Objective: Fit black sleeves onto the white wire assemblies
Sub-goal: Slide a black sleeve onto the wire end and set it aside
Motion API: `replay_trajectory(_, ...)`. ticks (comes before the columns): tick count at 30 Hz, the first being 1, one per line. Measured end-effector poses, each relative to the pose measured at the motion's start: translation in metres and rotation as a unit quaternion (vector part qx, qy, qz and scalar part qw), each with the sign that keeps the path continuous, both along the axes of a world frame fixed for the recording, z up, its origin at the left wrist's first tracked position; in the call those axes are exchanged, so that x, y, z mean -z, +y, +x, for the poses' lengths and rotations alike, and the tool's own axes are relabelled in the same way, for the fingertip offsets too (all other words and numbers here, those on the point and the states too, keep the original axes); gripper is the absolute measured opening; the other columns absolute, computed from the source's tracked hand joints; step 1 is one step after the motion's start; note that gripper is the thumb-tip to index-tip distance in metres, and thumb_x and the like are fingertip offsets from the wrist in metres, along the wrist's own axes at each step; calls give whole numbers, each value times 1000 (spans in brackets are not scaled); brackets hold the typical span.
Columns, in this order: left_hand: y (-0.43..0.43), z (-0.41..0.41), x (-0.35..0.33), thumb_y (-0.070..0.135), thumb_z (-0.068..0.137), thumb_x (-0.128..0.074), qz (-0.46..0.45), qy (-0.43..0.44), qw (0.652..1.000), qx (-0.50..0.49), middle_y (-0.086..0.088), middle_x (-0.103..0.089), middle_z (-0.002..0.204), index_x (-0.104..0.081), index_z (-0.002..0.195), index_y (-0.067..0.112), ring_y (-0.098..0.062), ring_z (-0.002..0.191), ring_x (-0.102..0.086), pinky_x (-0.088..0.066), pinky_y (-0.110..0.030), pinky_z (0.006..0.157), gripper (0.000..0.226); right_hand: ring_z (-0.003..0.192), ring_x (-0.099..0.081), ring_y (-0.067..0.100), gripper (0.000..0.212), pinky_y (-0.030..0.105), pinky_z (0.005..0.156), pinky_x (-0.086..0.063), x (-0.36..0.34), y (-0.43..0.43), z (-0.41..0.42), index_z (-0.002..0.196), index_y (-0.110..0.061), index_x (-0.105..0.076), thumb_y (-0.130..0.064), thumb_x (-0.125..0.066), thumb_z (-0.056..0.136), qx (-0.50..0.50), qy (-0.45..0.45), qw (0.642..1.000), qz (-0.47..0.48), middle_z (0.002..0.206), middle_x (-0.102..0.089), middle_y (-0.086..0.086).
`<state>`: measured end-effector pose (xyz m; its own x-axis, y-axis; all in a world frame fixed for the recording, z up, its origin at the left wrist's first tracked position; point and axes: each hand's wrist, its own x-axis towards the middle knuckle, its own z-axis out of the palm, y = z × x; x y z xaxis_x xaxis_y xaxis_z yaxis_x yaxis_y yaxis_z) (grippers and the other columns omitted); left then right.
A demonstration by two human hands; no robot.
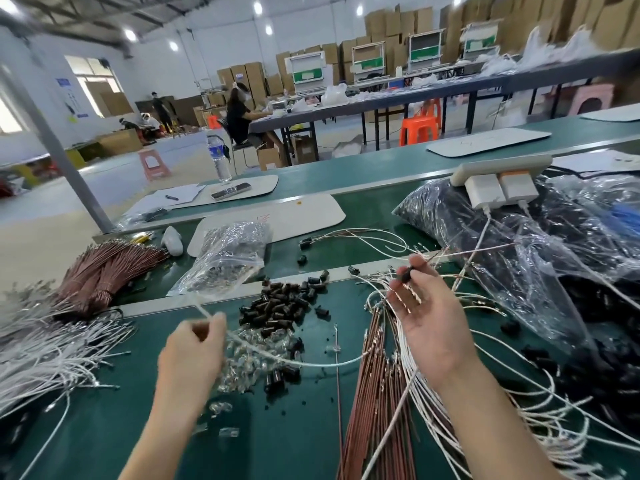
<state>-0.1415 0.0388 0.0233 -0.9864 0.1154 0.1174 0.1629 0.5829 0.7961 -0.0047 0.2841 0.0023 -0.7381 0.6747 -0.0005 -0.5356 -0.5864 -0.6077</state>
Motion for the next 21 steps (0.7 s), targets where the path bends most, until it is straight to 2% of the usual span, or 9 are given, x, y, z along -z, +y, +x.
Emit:
replay_trajectory(2, -13, 11, 15, 52, 98, -51, -86, 58, 995, -7, 3, -68, 83, -53, 92, 28, -9, 73, -61, -51, -40, 68, 25, 82, -68, 16, 21, 28, 79, -60, 1, -4, -2, 106, -13, -71, -6, -52, 99, -13, -7, 1000, 2, 94, -70, 6)
replay_trajectory(3, -12, 20, 21, 53, 97, -51, -100, 93, 990, 18, 8, -66, 87, -51, 91, 33, -2, 76, -59, -50, -37, 68, 21, 83, -68, 16, 21, 28, 80, -60, 1, -4, -3, 107, -11, -70, -5, -52, 99, -17, -12, 1000, 0, 93, -70, 7)
replay_trajectory(6, 8, 44, 34, 47, 97, -52, -142, 175, 961, 157, 21, -59, 98, -55, 97, 39, 10, 85, -54, -42, -13, 74, 9, 85, -67, 17, 20, 30, 87, -58, 0, -7, -5, 111, -8, -68, -5, -52, 100, -17, -29, 999, 0, 93, -69, 7)
replay_trajectory(9, 38, 54, 47, 42, 98, -52, -185, 240, 926, 223, 17, -56, 114, -61, 118, 28, 3, 103, -48, -33, -17, 92, 25, 85, -67, 17, 21, 32, 88, -56, 1, -10, -5, 118, -6, -66, -10, -55, 100, -11, -45, 999, 5, 93, -69, 7)
replay_trajectory(12, 63, 47, 49, 39, 100, -51, -175, 261, 931, 186, 10, -57, 120, -59, 125, 24, -9, 111, -53, -37, -24, 95, 30, 81, -69, 16, 21, 27, 80, -60, 4, -10, -6, 115, -6, -67, -7, -59, 97, -9, -52, 999, 0, 89, -71, 6)
replay_trajectory(14, 72, 38, 54, 42, 103, -45, -206, 246, 932, 167, 11, -55, 125, -54, 132, 27, -10, 116, -51, -36, -26, 99, 34, 80, -70, 16, 20, 26, 77, -61, 6, -9, -7, 114, -8, -68, -7, -59, 96, -11, -60, 998, 5, 88, -71, 5)
replay_trajectory(16, 77, 33, 60, 44, 105, -38, -248, 240, 925, 159, 12, -55, 124, -53, 132, 31, -10, 116, -48, -35, -27, 99, 34, 81, -70, 16, 20, 27, 77, -61, 7, -8, -9, 113, -9, -70, -7, -58, 96, -17, -67, 998, 12, 89, -72, 5)
replay_trajectory(18, 77, 32, 62, 40, 106, -39, -262, 252, 918, 156, 13, -57, 111, -61, 120, 32, -11, 104, -50, -36, -28, 92, 28, 83, -71, 17, 21, 30, 81, -62, 7, -8, -11, 113, -10, -70, -7, -58, 96, -25, -68, 997, 13, 91, -72, 5)
replay_trajectory(21, 72, 32, 63, 30, 102, -52, -149, 275, 934, 176, 13, -58, 98, -67, 107, 25, -10, 91, -52, -38, -28, 84, 16, 86, -72, 19, 28, 32, 86, -61, 7, -8, -11, 119, -8, -67, -8, -60, 92, -33, -59, 998, 9, 95, -72, 8)
